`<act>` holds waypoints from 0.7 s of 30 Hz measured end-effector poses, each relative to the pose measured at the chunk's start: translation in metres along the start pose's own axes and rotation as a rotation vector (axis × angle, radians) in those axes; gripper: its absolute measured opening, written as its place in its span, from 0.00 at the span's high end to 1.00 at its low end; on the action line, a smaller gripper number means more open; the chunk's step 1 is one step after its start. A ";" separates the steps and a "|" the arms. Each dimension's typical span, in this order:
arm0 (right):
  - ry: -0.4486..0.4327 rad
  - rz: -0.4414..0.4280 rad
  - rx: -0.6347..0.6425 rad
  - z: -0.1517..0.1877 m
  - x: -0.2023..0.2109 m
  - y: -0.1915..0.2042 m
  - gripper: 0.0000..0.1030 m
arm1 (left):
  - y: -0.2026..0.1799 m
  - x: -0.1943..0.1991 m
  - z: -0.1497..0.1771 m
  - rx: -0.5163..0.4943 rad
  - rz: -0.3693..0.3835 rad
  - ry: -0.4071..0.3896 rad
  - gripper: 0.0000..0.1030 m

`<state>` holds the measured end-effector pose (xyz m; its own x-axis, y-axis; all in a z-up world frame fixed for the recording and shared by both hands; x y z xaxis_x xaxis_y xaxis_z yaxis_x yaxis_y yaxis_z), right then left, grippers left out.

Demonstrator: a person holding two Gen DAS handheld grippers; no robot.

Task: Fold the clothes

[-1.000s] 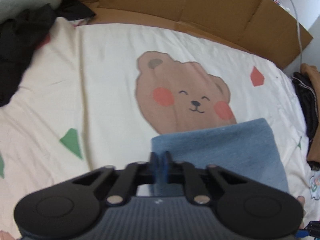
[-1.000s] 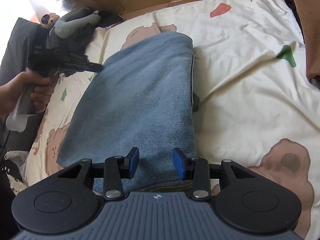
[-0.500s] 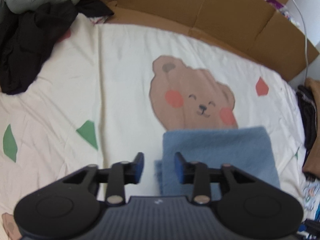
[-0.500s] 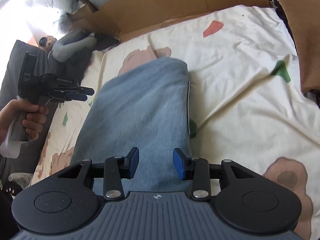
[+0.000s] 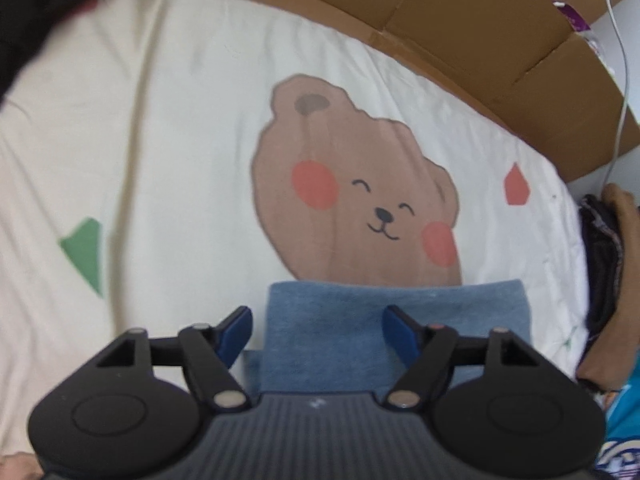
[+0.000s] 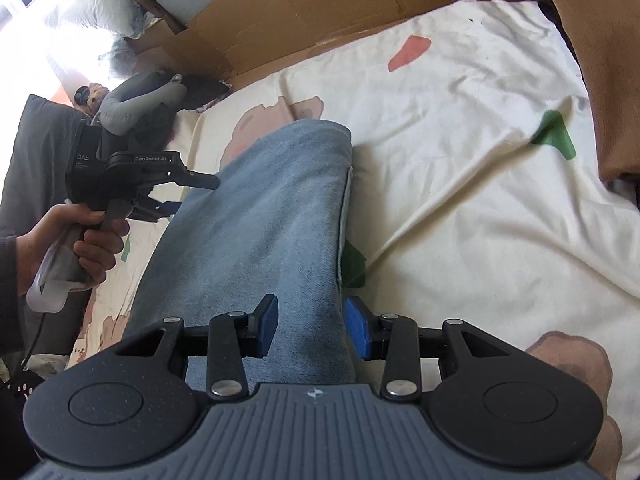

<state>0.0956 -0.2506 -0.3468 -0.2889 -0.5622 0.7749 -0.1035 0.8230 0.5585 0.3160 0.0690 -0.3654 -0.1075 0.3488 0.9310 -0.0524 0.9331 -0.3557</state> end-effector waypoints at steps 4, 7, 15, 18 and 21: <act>0.003 -0.005 0.001 -0.001 -0.001 -0.003 0.57 | -0.002 0.007 0.000 -0.015 -0.005 -0.028 0.73; -0.004 -0.012 -0.001 -0.004 -0.002 -0.002 0.57 | -0.003 0.018 0.005 -0.033 -0.010 -0.058 0.78; 0.006 -0.020 0.054 -0.001 -0.006 0.019 0.57 | 0.005 0.042 0.028 0.006 -0.044 -0.124 0.81; 0.046 0.026 0.097 0.009 -0.015 0.023 0.57 | 0.011 0.042 0.032 0.002 -0.074 -0.122 0.80; 0.094 0.080 0.089 0.020 -0.023 0.012 0.57 | 0.011 0.043 0.037 -0.009 -0.128 -0.123 0.74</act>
<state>0.0820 -0.2260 -0.3634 -0.2095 -0.4960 0.8427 -0.1692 0.8672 0.4684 0.2742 0.0911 -0.3323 -0.2214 0.2140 0.9514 -0.0651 0.9702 -0.2334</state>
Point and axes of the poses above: each gripper's, at about its wrist camera, not at the fingertips, and x roughly against the way its jaws point, y to its left, z to its underside, the point moved 6 cm from there along -x, roughly the way its jaws point, and after that the axes turned 10 degrees about y, right-handed, at the moved point
